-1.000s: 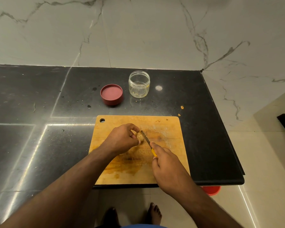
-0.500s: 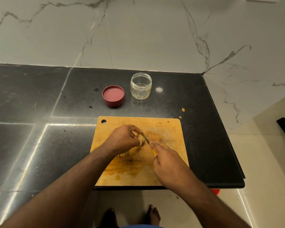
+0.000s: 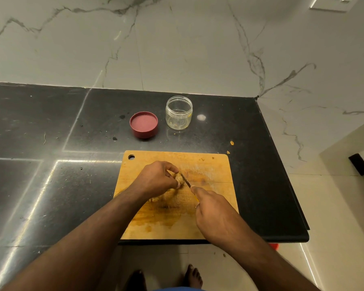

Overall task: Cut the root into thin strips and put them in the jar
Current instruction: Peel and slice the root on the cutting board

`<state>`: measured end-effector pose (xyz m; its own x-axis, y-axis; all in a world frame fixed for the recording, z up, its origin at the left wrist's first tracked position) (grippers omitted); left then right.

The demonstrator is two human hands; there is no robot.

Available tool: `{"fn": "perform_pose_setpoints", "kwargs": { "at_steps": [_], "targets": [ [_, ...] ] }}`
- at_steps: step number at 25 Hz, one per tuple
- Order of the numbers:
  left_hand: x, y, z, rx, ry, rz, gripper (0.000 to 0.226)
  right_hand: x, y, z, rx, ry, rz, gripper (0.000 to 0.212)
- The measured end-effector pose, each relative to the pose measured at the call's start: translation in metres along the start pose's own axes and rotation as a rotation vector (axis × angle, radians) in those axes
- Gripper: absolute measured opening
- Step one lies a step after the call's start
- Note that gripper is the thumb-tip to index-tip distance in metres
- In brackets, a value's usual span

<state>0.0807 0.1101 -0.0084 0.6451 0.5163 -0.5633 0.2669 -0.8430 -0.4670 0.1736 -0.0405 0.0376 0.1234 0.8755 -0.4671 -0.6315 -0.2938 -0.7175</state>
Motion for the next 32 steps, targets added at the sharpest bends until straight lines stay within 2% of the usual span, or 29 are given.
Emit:
{"fn": "perform_pose_setpoints", "kwargs": {
  "at_steps": [9, 14, 16, 18, 21, 23, 25, 32],
  "targets": [
    [0.002, -0.001, 0.002, -0.016, -0.014, 0.024, 0.041, -0.017, -0.006, -0.018, -0.034, 0.02, 0.002, 0.051],
    [0.001, 0.0, 0.004, -0.035, -0.003, 0.043, 0.041, -0.026, -0.03, -0.027, -0.048, 0.039, -0.251, 0.05],
    [0.0, 0.001, 0.005, -0.038, 0.003, 0.041, 0.041, -0.024, -0.028, -0.024, 0.01, -0.019, -0.204, 0.048],
    [0.0, 0.0, 0.006, -0.032, -0.001, 0.025, 0.04, -0.023, -0.02, -0.025, 0.06, -0.046, -0.082, 0.048],
    [-0.002, -0.004, 0.01, -0.016, -0.028, 0.008, 0.039, -0.022, -0.017, -0.039, 0.109, 0.02, 0.035, 0.045],
    [-0.002, -0.005, 0.014, -0.015, -0.04, 0.014, 0.04, -0.023, -0.03, -0.05, 0.038, 0.105, -0.096, 0.046],
    [-0.002, -0.005, 0.014, -0.004, -0.04, 0.023, 0.042, -0.025, -0.039, -0.055, 0.019, 0.11, -0.218, 0.049],
    [-0.006, -0.008, 0.013, 0.069, -0.016, -0.001, 0.051, -0.02, -0.016, -0.04, 0.176, -0.026, -0.051, 0.047]
  ]
}}
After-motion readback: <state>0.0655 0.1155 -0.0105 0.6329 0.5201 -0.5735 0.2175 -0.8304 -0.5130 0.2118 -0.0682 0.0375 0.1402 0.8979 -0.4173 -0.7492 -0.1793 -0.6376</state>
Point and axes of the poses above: each hand's wrist, its own x-axis towards the middle knuckle, its own y-axis out of the palm, z = x × y, the point moved 5 cm from there along x, towards the middle knuckle, and after that the axes turned 14 degrees about z, right-handed, at the moved point
